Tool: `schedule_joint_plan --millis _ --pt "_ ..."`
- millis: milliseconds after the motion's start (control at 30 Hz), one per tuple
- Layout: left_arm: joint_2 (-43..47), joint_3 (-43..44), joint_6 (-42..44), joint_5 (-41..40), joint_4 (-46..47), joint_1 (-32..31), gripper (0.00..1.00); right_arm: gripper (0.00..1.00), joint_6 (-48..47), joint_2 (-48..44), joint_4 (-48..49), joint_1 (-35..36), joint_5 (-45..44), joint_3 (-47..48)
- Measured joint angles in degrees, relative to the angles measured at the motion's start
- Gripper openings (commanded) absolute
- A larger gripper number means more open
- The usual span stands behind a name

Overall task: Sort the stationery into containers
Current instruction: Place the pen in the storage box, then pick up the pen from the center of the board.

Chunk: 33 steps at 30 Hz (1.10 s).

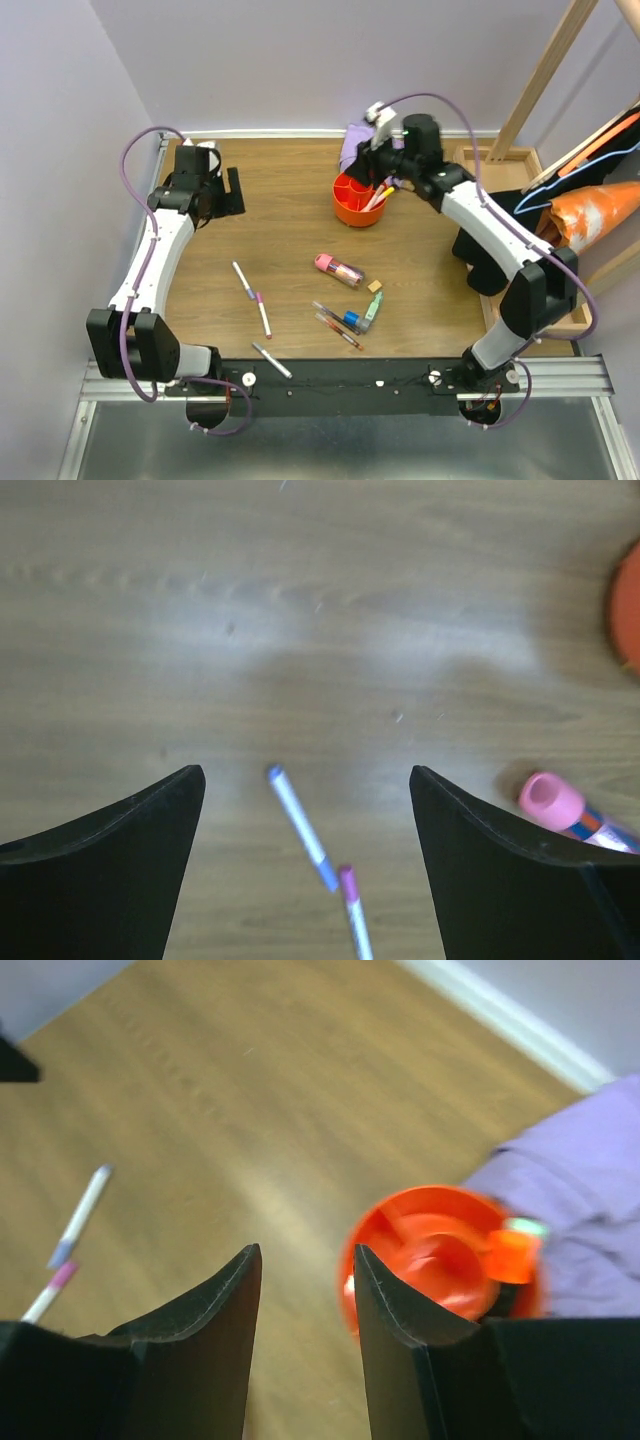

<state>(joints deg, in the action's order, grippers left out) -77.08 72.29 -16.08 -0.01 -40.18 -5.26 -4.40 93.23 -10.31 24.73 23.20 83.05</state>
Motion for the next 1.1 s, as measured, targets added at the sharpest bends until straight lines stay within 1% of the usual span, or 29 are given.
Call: schedule_joint_plan --millis 100,133,233,300,400,467,600,633,667,800,833,867,1000,1100 --pt "0.3 -2.8 -1.8 0.0 -4.6 1.4 0.75 0.5 0.3 1.4 -7.3 6.8 -1.8 3.3" --pt "0.7 -5.1 -2.8 0.2 -5.8 1.6 0.68 0.5 0.8 1.9 -9.8 9.5 -2.2 4.1" --pt "0.9 -11.1 -5.1 1.4 -8.6 1.8 0.63 0.51 2.5 3.2 -13.6 13.2 -2.4 5.4" --pt "-0.4 -15.0 -6.7 2.4 -10.6 1.8 0.61 0.52 4.0 3.7 -15.0 13.4 -2.9 6.0" --pt "-3.3 -16.2 -7.9 2.7 -11.4 1.8 0.59 0.53 5.0 3.6 -15.8 12.8 -3.7 6.5" --pt "-4.9 -16.2 -8.7 2.9 -11.2 1.8 0.56 0.53 5.0 3.3 -15.8 12.4 -4.2 6.7" --pt "-8.5 -16.2 -10.1 3.5 -10.1 1.8 0.55 0.53 5.0 1.4 -15.8 12.3 -4.5 6.2" --pt "-9.4 -16.1 -10.3 3.6 -9.8 1.8 0.52 0.53 4.8 0.5 -15.6 12.3 -4.6 5.5" --pt "-10.2 -16.0 -10.5 3.7 -9.4 1.8 0.51 0.53 4.5 -0.8 -15.6 12.3 -4.6 4.4" --pt "-15.5 -14.4 -10.8 3.7 -7.8 1.4 0.5 0.53 3.9 -3.7 -15.5 12.3 -4.7 1.7" --pt "-16.3 -14.0 -10.8 3.7 -7.6 1.3 0.48 0.53 3.7 -4.1 -15.5 12.3 -4.8 1.1" --pt "-17.5 -13.3 -10.8 3.6 -7.4 0.9 0.43 0.53 3.5 -4.2 -15.5 12.3 -4.9 0.9" --pt "-20.7 -11.4 -10.4 3.4 -6.4 -1.5 0.41 0.54 2.9 -4.3 -15.5 12.3 -5.4 0.3" --pt "-22.0 -11.3 -10.1 2.9 -6.5 -2.3 0.35 0.55 2.7 -4.3 -15.3 12.3 -6.0 0.3"
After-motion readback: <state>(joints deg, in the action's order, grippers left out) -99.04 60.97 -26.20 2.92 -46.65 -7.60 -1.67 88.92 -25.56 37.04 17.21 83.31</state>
